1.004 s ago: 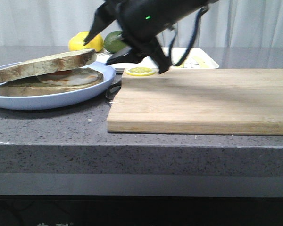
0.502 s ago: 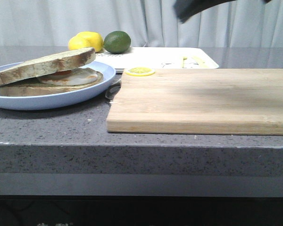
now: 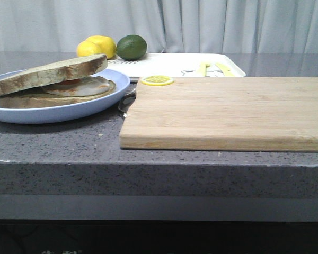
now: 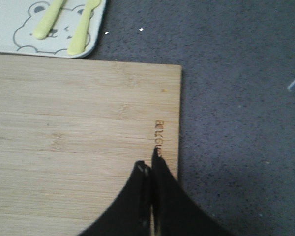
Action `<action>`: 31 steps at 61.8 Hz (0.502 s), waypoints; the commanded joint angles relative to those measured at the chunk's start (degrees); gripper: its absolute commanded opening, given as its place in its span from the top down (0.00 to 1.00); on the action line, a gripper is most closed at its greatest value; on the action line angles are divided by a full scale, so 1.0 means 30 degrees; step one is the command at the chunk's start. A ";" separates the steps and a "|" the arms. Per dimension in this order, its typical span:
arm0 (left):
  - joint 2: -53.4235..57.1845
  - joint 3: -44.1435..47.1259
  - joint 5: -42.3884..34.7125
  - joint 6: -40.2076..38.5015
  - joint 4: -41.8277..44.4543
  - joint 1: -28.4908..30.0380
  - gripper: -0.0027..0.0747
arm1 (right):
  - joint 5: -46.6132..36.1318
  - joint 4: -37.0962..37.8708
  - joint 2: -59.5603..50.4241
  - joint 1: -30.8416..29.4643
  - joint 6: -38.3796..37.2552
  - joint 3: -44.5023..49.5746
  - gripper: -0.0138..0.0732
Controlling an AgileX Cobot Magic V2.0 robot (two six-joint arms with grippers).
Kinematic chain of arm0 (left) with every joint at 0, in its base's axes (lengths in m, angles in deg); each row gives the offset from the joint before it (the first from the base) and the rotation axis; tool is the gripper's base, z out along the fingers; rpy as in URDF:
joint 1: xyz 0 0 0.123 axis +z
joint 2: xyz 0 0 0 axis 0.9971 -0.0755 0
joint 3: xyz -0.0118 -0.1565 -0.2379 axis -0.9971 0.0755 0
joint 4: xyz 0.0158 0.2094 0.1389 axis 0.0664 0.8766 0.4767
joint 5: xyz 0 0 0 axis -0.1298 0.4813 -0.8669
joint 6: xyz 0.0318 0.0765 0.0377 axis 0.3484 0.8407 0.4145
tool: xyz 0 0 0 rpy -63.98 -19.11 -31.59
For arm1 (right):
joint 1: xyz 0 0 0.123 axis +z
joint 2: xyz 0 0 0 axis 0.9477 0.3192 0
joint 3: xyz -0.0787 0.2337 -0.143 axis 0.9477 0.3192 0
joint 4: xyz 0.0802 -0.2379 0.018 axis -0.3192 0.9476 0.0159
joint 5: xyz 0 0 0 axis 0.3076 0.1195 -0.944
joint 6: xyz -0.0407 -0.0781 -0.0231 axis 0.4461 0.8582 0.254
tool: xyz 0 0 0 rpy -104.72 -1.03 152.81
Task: Place bread and move sandwich to tray
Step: 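Withdraw the right gripper back over the cutting board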
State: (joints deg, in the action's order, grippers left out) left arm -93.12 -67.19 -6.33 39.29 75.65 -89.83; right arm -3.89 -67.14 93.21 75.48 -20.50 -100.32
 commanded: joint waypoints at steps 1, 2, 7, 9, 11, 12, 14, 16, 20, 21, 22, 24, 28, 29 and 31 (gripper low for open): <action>-0.0209 -0.0638 -0.1558 -0.0032 -0.0022 -0.0050 0.36 | -0.2816 0.1011 -0.2088 -0.0122 -0.0764 0.1289 0.91; -0.0209 -0.0638 -0.1558 -0.0032 -0.0022 -0.0050 0.36 | -0.3260 0.0981 -0.2550 -0.0122 -0.0764 0.1632 0.91; -0.0209 -0.0638 -0.1558 -0.0032 -0.0022 -0.0050 0.36 | -0.4595 0.0893 -0.4480 -0.0122 -0.0764 0.3562 0.91; -0.0209 -0.0638 -0.1558 -0.0032 -0.0022 -0.0050 0.36 | -0.5057 0.0878 -0.5391 -0.0122 -0.0764 0.4450 0.91; -0.0209 -0.0638 -0.1558 -0.0032 -0.0022 -0.0050 0.36 | -0.5442 0.0878 -0.6294 -0.0122 -0.0764 0.5311 0.91; -0.0209 -0.0638 -0.1558 -0.0032 -0.0022 -0.0050 0.36 | -0.5595 0.0872 -0.6658 -0.0122 -0.0764 0.5646 0.91; -0.0209 -0.0638 -0.1558 -0.0032 -0.0022 -0.0050 0.36 | -0.5863 0.0854 -0.7388 -0.0122 -0.0764 0.6460 0.91; -0.0209 -0.0638 -0.1558 -0.0032 -0.0022 -0.0050 0.36 | -0.6148 0.0834 -0.8260 -0.0122 -0.0764 0.7206 0.91; -0.0209 -0.0638 -0.1595 -0.0032 -0.0022 -0.0050 0.36 | -0.6554 0.0834 -0.9858 -0.0122 -0.0764 0.8314 0.91; -0.0209 -0.0638 -0.1595 -0.0032 -0.0022 -0.0050 0.36 | -0.6604 0.0834 -1.0142 -0.0122 -0.0764 0.8513 0.91; -0.0209 -0.0638 -0.1595 -0.0032 -0.0022 -0.0050 0.36 | -0.6646 0.0834 -1.0407 -0.0122 -0.0764 0.8696 0.91; -0.0209 -0.0638 -0.1595 -0.0032 -0.0022 -0.0050 0.36 | -0.6727 0.0834 -1.0987 -0.0122 -0.0764 0.9094 0.91; -0.0209 -0.0638 -0.1595 -0.0032 -0.0180 -0.0050 0.36 | -0.6773 0.0834 -1.1722 -0.0122 -0.0764 0.9536 0.91; -0.0209 -0.0638 -0.1595 -0.0032 -0.0281 -0.0050 0.36 | -0.6755 0.0834 -1.1826 -0.0122 -0.0764 0.9622 0.91; -0.0209 -0.0638 -0.1595 -0.0032 -0.0622 -0.0050 0.36 | -0.6749 0.0834 -1.1995 -0.0122 -0.0764 0.9658 0.91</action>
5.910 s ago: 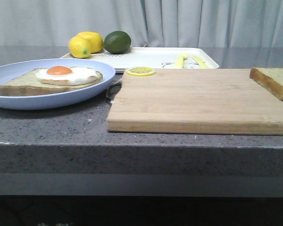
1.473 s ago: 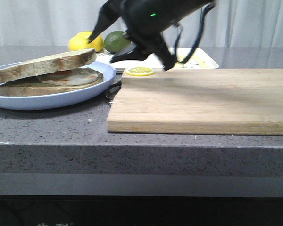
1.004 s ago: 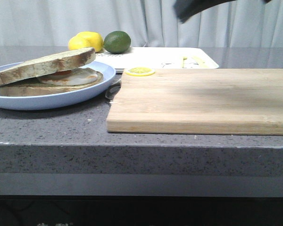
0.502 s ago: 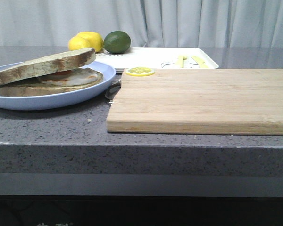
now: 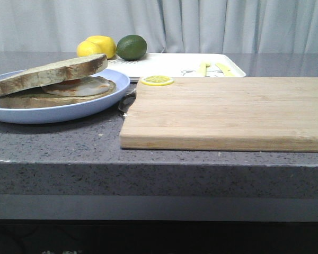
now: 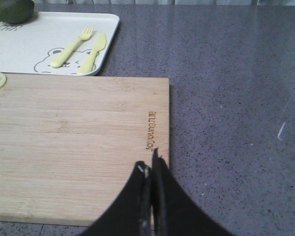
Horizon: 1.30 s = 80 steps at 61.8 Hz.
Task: Place bread and move sandwich to tray
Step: 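Withdraw the right gripper back over the cutting board, then grasp the rim of the blue plate with the left gripper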
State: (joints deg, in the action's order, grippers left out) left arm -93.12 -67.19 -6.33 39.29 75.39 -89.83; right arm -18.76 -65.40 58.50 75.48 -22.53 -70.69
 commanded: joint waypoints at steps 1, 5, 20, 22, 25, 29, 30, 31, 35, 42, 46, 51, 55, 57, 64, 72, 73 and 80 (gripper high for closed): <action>-0.0219 -0.0638 -0.1595 -0.0032 -0.0653 -0.0050 0.36 | -0.1792 0.0254 -0.0444 -0.0122 -0.0087 -0.0221 0.91; -0.0452 -0.0716 -0.1595 -0.0032 -0.0870 -0.0050 0.36 | -0.1898 0.0254 -0.0424 -0.0122 -0.0087 -0.0221 0.91; -0.5499 -0.4431 0.2257 -0.0032 -0.1158 -0.0050 0.36 | -0.2173 0.0254 -0.0424 -0.0122 -0.0087 -0.0221 0.91; -0.6478 -0.5090 0.2804 -0.0032 -0.1158 -0.0050 0.36 | -0.2156 0.0254 -0.0424 -0.0122 -0.0087 -0.0221 0.91; -0.8069 -0.6090 0.3443 -0.0032 -0.1158 -0.0050 0.36 | -0.2156 0.0254 -0.0424 -0.0122 -0.0087 -0.0221 0.91; -1.0080 -0.7349 0.4110 -0.0032 -0.1158 -0.0050 0.36 | -0.2156 0.0254 -0.0424 -0.0122 -0.0087 -0.0221 0.91; -1.0418 -0.7564 0.4232 -0.0032 -0.1158 -0.0050 0.36 | -0.2156 0.0254 -0.0424 -0.0122 -0.0087 -0.0221 0.91; -1.0897 -0.7881 0.4425 -0.0032 -0.1158 -0.0050 0.36 | -0.2156 0.0254 -0.0424 -0.0122 -0.0087 -0.0221 0.91; -1.2233 -0.8724 0.4915 -0.0032 -0.1158 -0.0050 0.36 | -0.2125 0.0254 -0.0424 -0.0122 -0.0087 -0.0221 0.91; -1.4259 -0.9879 0.5651 -0.0032 -0.1158 -0.0050 0.36 | -0.2100 0.0254 -0.0424 -0.0122 -0.0087 -0.0221 0.91; -1.5135 -1.0308 0.5741 -0.0032 -0.1158 -0.0050 0.36 | -0.2020 0.0254 -0.0424 -0.0122 -0.0087 -0.0221 0.91; -1.6076 -1.0602 0.5781 -0.0032 -0.1158 -0.0084 0.36 | -0.1884 0.0254 -0.0424 -0.0122 -0.0087 -0.0221 0.91; -1.6860 -1.0811 0.5781 -0.0032 -0.1158 -0.0084 0.36 | -0.1838 0.0254 -0.0424 -0.0122 -0.0087 -0.0221 0.91; -1.7153 -1.0956 0.5881 -0.0032 -0.1158 -0.0084 0.36 | -0.1838 0.0254 -0.0424 -0.0122 -0.0087 -0.0221 0.91; -1.8027 -1.1049 0.5924 -0.0032 -0.1238 -0.0157 0.36 | -0.1838 0.0254 -0.0424 -0.0122 -0.0087 -0.0221 0.91; -1.8508 -1.1049 0.5924 -0.0032 -0.1238 -0.0191 0.36 | -0.1838 0.0254 -0.0424 -0.0122 -0.0087 -0.0221 0.91; -1.8544 -1.1049 0.5924 -0.0032 -0.1238 -0.0191 0.36 | -0.1838 0.0254 -0.0424 -0.0122 -0.0087 -0.0221 0.91; -1.8785 -1.1049 0.5924 -0.0032 -0.1238 -0.0191 0.36 | -0.1838 0.0254 -0.0424 -0.0122 -0.0087 -0.0221 0.91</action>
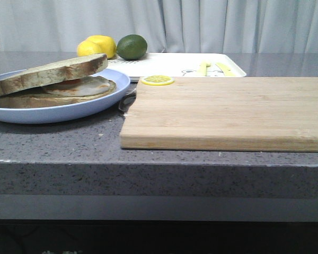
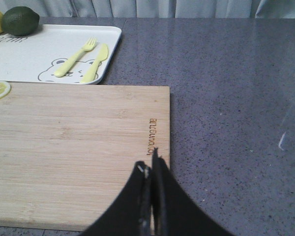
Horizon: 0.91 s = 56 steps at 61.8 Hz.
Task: Place bread and move sandwich to tray
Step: 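Grasp the rim of the blue plate with the left gripper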
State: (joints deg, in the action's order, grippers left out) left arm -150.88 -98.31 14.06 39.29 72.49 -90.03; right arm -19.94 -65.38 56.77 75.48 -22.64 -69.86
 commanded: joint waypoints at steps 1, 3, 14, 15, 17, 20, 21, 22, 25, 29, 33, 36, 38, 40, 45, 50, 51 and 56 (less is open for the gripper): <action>0.0418 -0.0676 -0.0873 -0.0032 -0.0274 -0.0123 0.36 | -0.1442 0.0246 0.0154 -0.0122 -0.0049 -0.0496 0.91; 0.0336 -0.0676 -0.0873 -0.0032 -0.0274 -0.0123 0.36 | -0.1442 0.0246 0.0154 -0.0122 -0.0049 -0.0496 0.91; -0.0220 -0.0676 -0.0302 -0.0032 -0.0302 -0.0123 0.49 | -0.1442 0.0246 0.0154 -0.0122 -0.0049 -0.0496 0.91; -0.0229 -0.0676 -0.0242 -0.0032 -0.0302 -0.0123 0.51 | -0.1442 0.0246 0.0154 -0.0122 -0.0049 -0.0496 0.91; -0.0276 -0.0676 -0.0084 -0.0032 -0.0302 -0.0123 0.56 | -0.1442 0.0246 0.0154 -0.0122 -0.0049 -0.0496 0.91; -0.0276 -0.0676 0.0095 -0.0032 -0.0302 -0.0123 0.67 | -0.1442 0.0246 0.0154 -0.0122 -0.0049 -0.0496 0.91; -0.0276 -0.0676 0.0129 -0.0032 -0.0302 -0.0123 0.71 | -0.1442 0.0246 0.0154 -0.0122 -0.0049 -0.0496 0.91; -0.0276 -0.0676 0.0129 -0.0032 -0.0302 -0.0123 0.74 | -0.1442 0.0246 0.0154 -0.0122 -0.0049 -0.0496 0.91; -0.0276 -0.0676 0.0129 -0.0032 -0.0302 -0.0123 0.87 | -0.1442 0.0246 0.0154 -0.0122 -0.0049 -0.0496 0.91; -0.0276 -0.0676 0.0129 -0.0032 -0.0348 -0.0123 0.99 | -0.1442 0.0246 0.0154 -0.0122 -0.0049 -0.0496 0.91; -0.0276 -0.0676 0.0129 -0.0032 -0.0655 -0.0123 0.99 | -0.1442 0.0246 0.0154 -0.0122 -0.0049 -0.0496 0.91; -0.0231 -0.0708 0.0129 -0.0032 -0.1080 -0.0078 0.99 | -0.1442 0.0246 0.0154 -0.0122 -0.0049 -0.0496 0.91; -0.0114 -0.0708 0.0174 -0.0032 -0.1170 0.0022 0.99 | -0.1442 0.0246 0.0154 -0.0122 -0.0049 -0.0496 0.91; 0.0009 -0.0747 0.0340 -0.0032 -0.1313 0.0191 0.99 | -0.1442 0.0246 0.0154 -0.0122 -0.0049 -0.0496 0.91; 0.0387 -0.1203 0.1078 0.0105 -0.1562 0.0776 0.99 | -0.1427 0.0246 0.0154 -0.0122 -0.0049 -0.0496 0.91; 0.0683 -0.1660 0.1767 0.1525 -0.2930 0.1579 0.99 | -0.1427 0.0246 0.0154 -0.0122 -0.0049 -0.0496 0.91; 0.0754 -0.1760 0.1941 0.1914 -0.3378 0.1755 0.99 | -0.1427 0.0246 0.0154 -0.0122 -0.0049 -0.0496 0.91; 0.0858 -0.2387 0.2832 0.4001 -0.6984 0.3000 0.99 | -0.1427 0.0246 0.0154 -0.0122 -0.0049 -0.0496 0.91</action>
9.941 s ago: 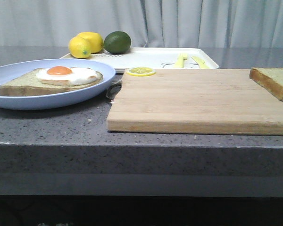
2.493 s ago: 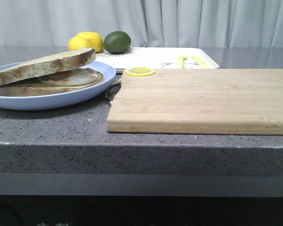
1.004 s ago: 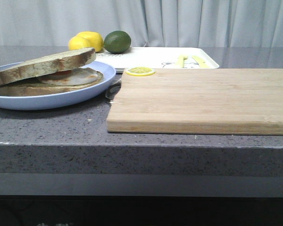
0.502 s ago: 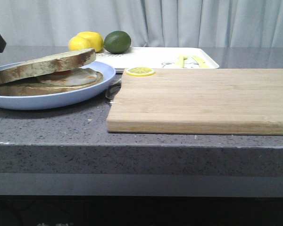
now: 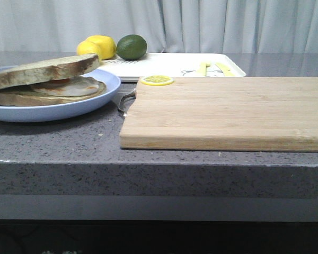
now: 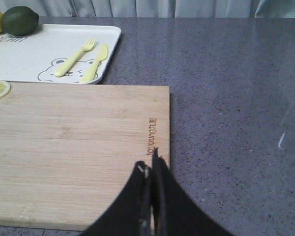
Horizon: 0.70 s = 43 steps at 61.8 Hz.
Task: Place bread and move sandwich to tray
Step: 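Grasp the rim of the blue plate with the left gripper, then lift the blue plate and carry it onto the white tray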
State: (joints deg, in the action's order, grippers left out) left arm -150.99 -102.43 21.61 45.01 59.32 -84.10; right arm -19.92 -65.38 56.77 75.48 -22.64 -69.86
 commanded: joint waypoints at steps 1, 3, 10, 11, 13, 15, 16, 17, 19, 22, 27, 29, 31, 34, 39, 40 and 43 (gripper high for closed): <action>0.0893 -0.1120 0.0474 0.2500 -0.3326 0.1241 0.99 | -0.1436 0.0246 0.0154 -0.0122 -0.0049 -0.0496 0.91; 0.0893 -0.1297 0.0945 0.3560 -0.4808 0.1675 0.99 | -0.1436 0.0246 0.0154 -0.0122 -0.0049 -0.0496 0.91; 0.0893 -0.1565 0.2010 0.6331 -0.9587 0.2975 0.99 | -0.1413 0.0246 0.0154 -0.0122 -0.0049 -0.0496 0.91; 0.0893 -0.1601 0.2105 0.6678 -0.9955 0.3079 0.99 | -0.1413 0.0246 0.0154 -0.0122 -0.0049 -0.0496 0.91; 0.0893 -0.1599 0.2190 0.6948 -1.0488 0.3165 0.99 | -0.1399 0.0246 0.0154 -0.0122 -0.0049 -0.0496 0.91; 0.0893 -0.1640 0.2190 0.7161 -1.0776 0.3208 0.99 | -0.1399 0.0246 0.0154 -0.0122 -0.0049 -0.0496 0.91; 0.0893 -0.1643 0.2098 0.7267 -1.0812 0.3208 0.99 | -0.1399 0.0246 0.0154 -0.0122 -0.0049 -0.0496 0.91; 0.0893 -0.1715 0.2099 0.7362 -1.0812 0.3208 0.99 | -0.1399 0.0246 0.0154 -0.0122 -0.0049 -0.0496 0.91; 0.0893 -0.1829 0.2057 0.7561 -1.0812 0.3131 0.99 | -0.1399 0.0246 0.0154 -0.0122 -0.0049 -0.0496 0.91; 0.0852 -0.2055 0.2032 0.7564 -1.0812 0.2900 0.99 | -0.1399 0.0246 0.0154 -0.0122 -0.0049 -0.0496 0.91; 0.0556 -0.2877 0.1977 0.7564 -1.0812 0.2493 0.99 | -0.1399 0.0246 0.0154 -0.0122 -0.0049 -0.0496 0.91; 0.0356 -0.3348 0.1977 0.7564 -1.0812 0.2290 0.99 | -0.1399 0.0246 0.0154 -0.0122 -0.0049 -0.0496 0.91; 0.0135 -0.3770 0.1977 0.7564 -1.0812 0.2063 0.99 | -0.1399 0.0246 0.0154 -0.0122 -0.0049 -0.0496 0.91; -0.0284 -0.4484 0.1977 0.7526 -1.0812 0.1752 0.99 | -0.1399 0.0246 0.0154 -0.0122 -0.0049 -0.0496 0.91; -0.1373 -0.6118 0.2045 0.7383 -1.0812 0.1119 0.99 | -0.1293 0.0246 0.0154 -0.0122 -0.0049 -0.0496 0.91; -0.1590 -0.6423 0.2046 0.7352 -1.0812 0.0947 0.99 | -0.1244 0.0246 0.0154 -0.0122 -0.0049 -0.0496 0.91; -0.2283 -0.7387 0.2081 0.6940 -1.0812 0.0587 0.99 | -0.1142 0.0246 0.0154 -0.0122 -0.0049 -0.0496 0.91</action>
State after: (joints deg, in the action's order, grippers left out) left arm -157.61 -118.80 29.31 68.11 32.29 -80.53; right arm -19.60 -65.38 56.77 75.48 -22.64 -69.86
